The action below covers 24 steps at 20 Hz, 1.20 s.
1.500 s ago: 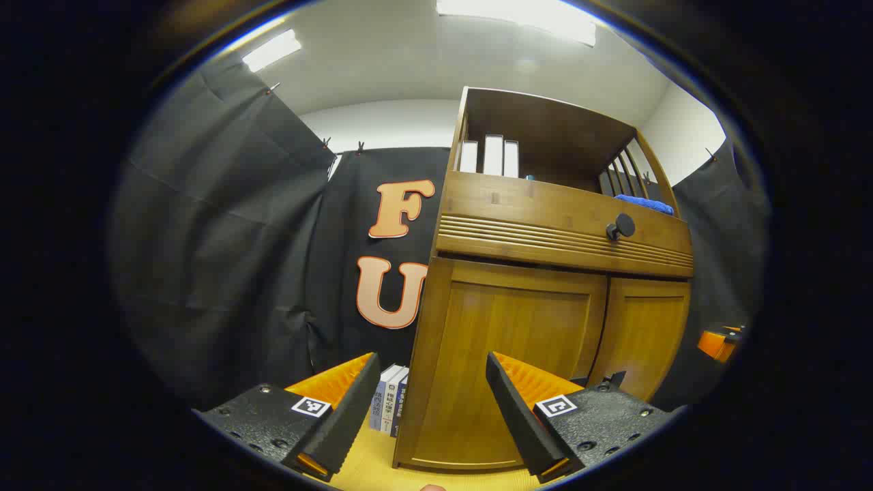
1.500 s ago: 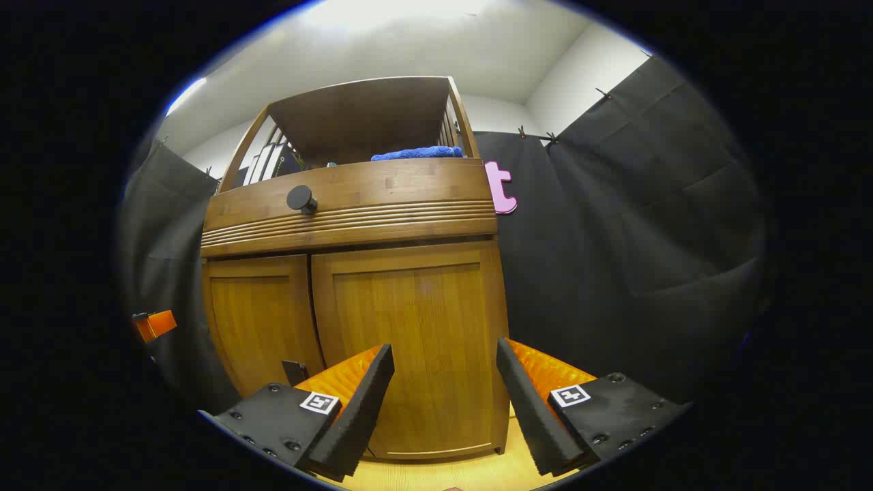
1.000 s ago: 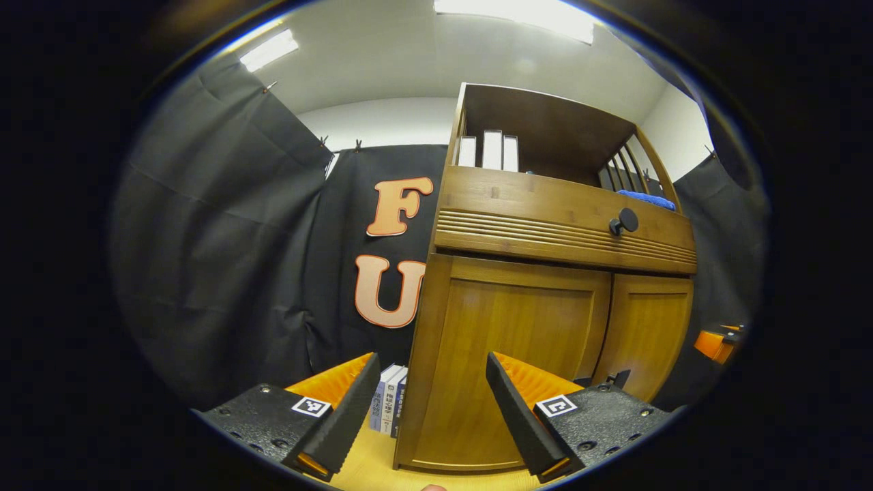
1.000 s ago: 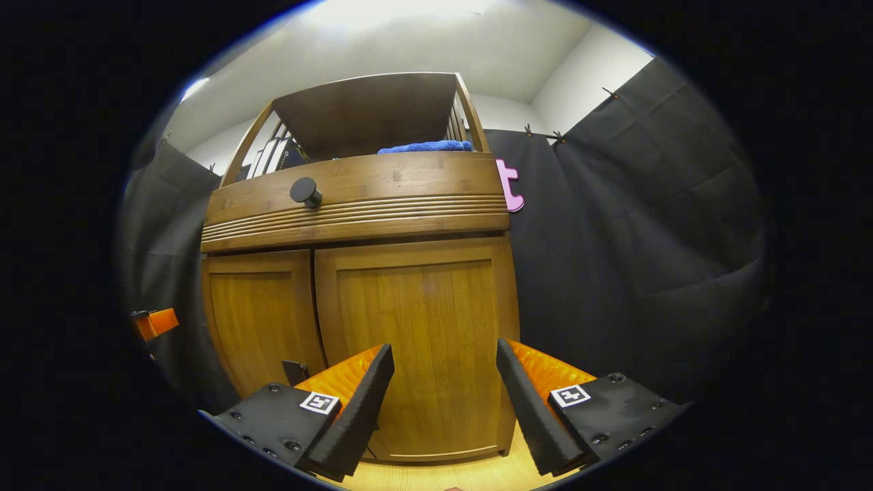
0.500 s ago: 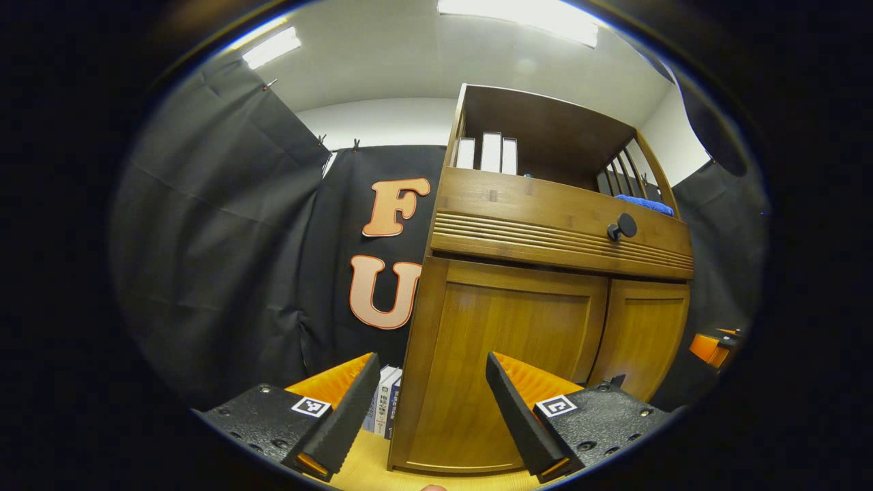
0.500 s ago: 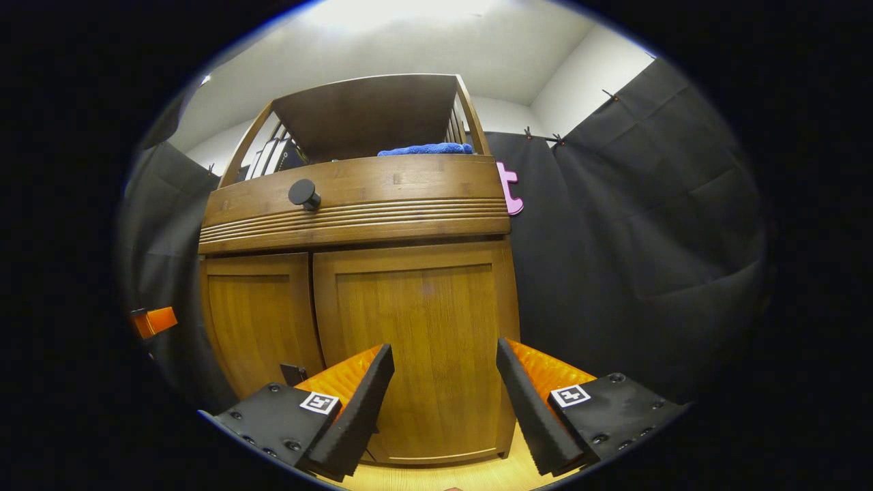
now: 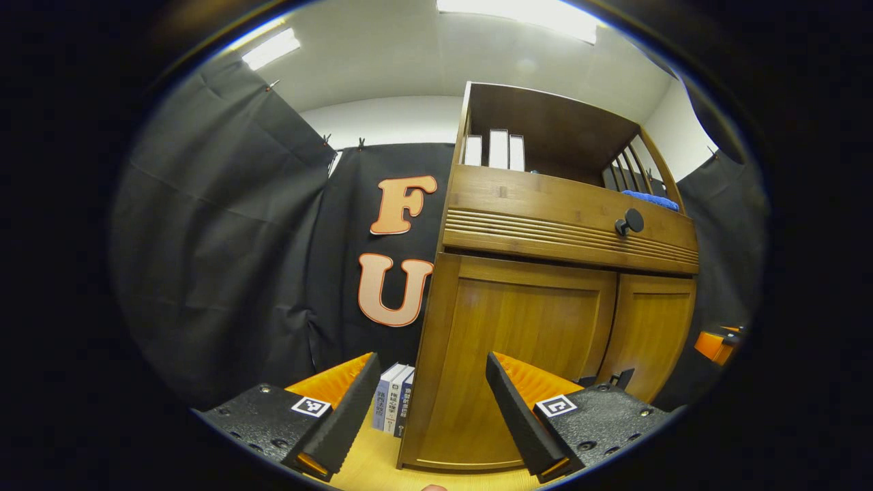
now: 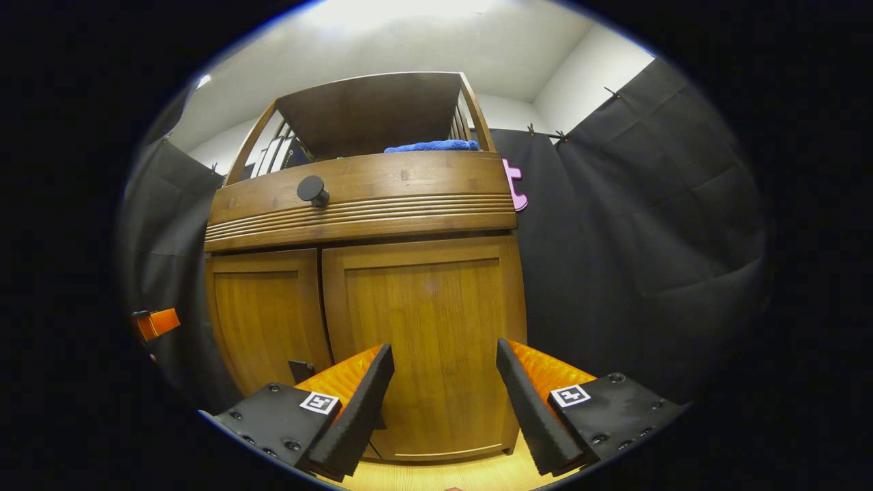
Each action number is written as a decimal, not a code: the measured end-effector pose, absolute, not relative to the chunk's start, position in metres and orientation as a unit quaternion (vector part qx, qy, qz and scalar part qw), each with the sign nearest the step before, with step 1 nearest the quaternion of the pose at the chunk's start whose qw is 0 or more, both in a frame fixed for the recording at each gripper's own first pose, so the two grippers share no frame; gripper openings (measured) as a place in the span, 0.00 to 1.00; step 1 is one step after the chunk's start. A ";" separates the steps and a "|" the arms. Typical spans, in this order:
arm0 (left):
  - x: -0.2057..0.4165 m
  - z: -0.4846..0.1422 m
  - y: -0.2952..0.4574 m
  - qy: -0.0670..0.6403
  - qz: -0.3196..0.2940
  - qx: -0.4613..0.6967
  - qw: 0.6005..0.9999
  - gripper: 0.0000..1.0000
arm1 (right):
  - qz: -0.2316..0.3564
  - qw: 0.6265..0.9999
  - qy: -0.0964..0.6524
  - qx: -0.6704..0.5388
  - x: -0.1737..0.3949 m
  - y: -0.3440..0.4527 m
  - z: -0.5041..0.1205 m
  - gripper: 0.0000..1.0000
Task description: Open the right door of the double-door shoe cabinet with the right hand, and open the left door with the left hand.
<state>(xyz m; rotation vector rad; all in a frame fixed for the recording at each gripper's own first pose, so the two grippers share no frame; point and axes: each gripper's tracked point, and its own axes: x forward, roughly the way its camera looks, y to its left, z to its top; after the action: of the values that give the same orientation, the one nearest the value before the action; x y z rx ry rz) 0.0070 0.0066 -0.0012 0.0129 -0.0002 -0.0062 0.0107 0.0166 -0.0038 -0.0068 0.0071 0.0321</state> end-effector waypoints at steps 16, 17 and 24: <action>-0.014 0.016 0.014 -0.014 0.011 0.036 0.999 0.98 | 0.105 0.991 0.087 -0.013 0.082 0.102 -0.105 0.98; -0.015 0.014 0.017 -0.013 0.016 0.034 0.999 0.95 | 0.105 0.989 0.098 -0.018 0.090 0.105 -0.115 0.98; -0.019 0.007 0.034 -0.005 0.043 0.037 0.998 0.95 | 0.096 0.987 0.120 -0.034 0.122 0.119 -0.122 0.89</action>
<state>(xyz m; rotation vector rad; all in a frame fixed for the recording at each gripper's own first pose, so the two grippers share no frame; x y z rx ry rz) -0.0189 0.0338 0.0073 0.0732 -0.0092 0.0870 0.1215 0.1191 -0.1218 -0.0689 0.2417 0.1935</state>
